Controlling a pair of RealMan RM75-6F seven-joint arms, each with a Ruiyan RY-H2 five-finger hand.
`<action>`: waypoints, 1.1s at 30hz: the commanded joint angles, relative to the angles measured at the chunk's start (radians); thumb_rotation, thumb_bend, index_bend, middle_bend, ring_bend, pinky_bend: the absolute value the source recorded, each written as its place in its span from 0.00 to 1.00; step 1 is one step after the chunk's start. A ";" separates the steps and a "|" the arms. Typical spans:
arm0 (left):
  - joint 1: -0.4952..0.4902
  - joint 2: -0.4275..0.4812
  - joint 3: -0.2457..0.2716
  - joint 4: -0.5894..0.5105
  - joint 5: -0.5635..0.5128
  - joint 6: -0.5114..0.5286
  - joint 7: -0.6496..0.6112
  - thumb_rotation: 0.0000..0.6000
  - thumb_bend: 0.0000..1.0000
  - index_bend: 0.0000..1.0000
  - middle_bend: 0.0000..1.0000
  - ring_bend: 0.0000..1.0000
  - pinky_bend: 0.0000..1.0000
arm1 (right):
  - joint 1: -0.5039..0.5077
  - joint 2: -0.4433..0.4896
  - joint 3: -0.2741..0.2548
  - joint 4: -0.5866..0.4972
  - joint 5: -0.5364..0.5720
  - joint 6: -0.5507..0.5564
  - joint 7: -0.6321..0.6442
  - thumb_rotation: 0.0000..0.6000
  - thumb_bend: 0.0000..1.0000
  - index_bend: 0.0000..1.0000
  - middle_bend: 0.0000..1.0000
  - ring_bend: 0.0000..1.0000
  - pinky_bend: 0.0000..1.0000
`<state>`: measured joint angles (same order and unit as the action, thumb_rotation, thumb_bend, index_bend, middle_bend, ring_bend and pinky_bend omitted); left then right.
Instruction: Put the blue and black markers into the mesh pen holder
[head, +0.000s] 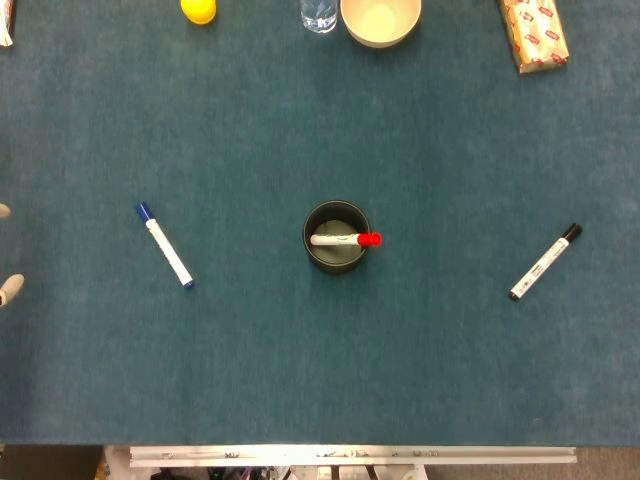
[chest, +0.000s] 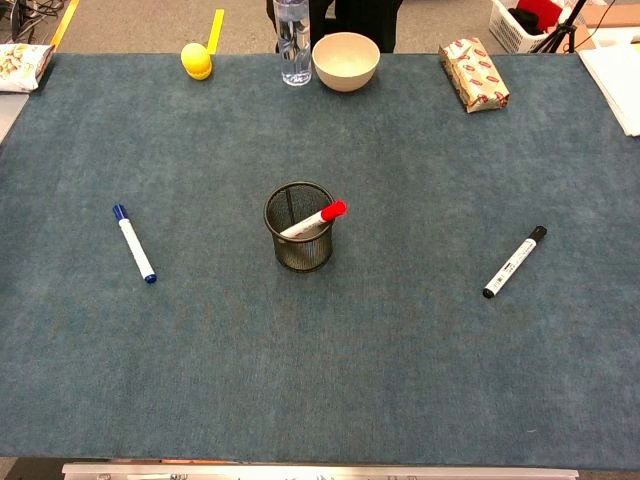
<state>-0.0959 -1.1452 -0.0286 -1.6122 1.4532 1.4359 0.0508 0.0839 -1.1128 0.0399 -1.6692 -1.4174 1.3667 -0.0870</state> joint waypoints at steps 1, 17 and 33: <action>0.005 0.004 0.001 -0.007 -0.002 0.005 0.002 1.00 0.13 0.31 0.32 0.28 0.44 | 0.000 -0.007 -0.006 0.009 -0.002 -0.005 -0.002 1.00 0.00 0.41 0.33 0.27 0.30; 0.003 0.001 0.001 0.005 -0.002 -0.002 -0.010 1.00 0.13 0.31 0.32 0.28 0.44 | 0.022 0.002 -0.003 -0.021 -0.026 -0.017 -0.008 1.00 0.00 0.41 0.33 0.26 0.30; -0.068 -0.023 0.020 0.027 0.139 -0.035 -0.087 1.00 0.13 0.35 0.04 0.08 0.29 | 0.078 0.003 0.026 -0.018 -0.030 -0.056 0.002 1.00 0.00 0.41 0.33 0.26 0.30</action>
<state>-0.1534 -1.1630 -0.0120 -1.5828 1.5838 1.4113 -0.0354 0.1604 -1.1109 0.0652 -1.6865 -1.4473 1.3118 -0.0859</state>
